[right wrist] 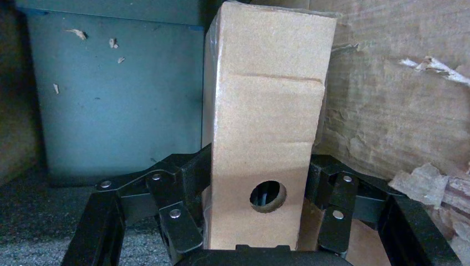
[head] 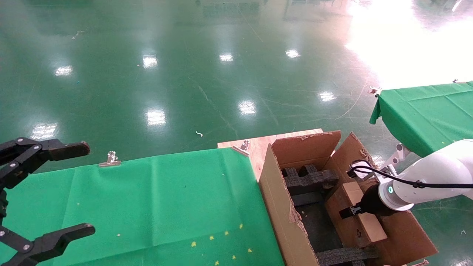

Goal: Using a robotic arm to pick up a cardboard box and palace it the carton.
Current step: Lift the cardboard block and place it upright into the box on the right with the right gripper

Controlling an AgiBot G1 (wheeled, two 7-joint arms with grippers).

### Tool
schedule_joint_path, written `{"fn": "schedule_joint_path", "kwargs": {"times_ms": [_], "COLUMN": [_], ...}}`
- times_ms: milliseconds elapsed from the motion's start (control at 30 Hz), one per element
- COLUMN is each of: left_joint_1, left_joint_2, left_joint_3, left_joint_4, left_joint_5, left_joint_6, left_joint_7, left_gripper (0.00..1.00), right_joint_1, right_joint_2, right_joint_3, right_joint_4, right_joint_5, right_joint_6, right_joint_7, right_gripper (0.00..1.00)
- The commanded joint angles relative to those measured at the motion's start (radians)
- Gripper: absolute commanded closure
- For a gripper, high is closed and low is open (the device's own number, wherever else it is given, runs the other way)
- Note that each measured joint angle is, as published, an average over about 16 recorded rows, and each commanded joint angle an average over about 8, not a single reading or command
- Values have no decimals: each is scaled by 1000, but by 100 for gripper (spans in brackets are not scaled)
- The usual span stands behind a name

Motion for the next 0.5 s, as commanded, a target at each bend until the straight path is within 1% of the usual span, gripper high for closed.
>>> {"fn": "schedule_joint_path", "kwargs": {"times_ms": [33,500], "left_joint_1": [0,0], "left_joint_2": [0,0], "left_joint_3": [0,0], "left_joint_4": [0,0], "left_joint_5": [0,0], "left_joint_6": [0,0], "left_joint_7": [0,0], "left_gripper": [0,0], "right_joint_1": [-3,5], "right_joint_2": [-5,-2], "right_joint_3": [1,2], "right_joint_4": [-10,2], "right_joint_5": [9,-3], "right_joint_6": [0,-1], "right_joint_7": [-9,-4], "right_gripper": [0,0]}}
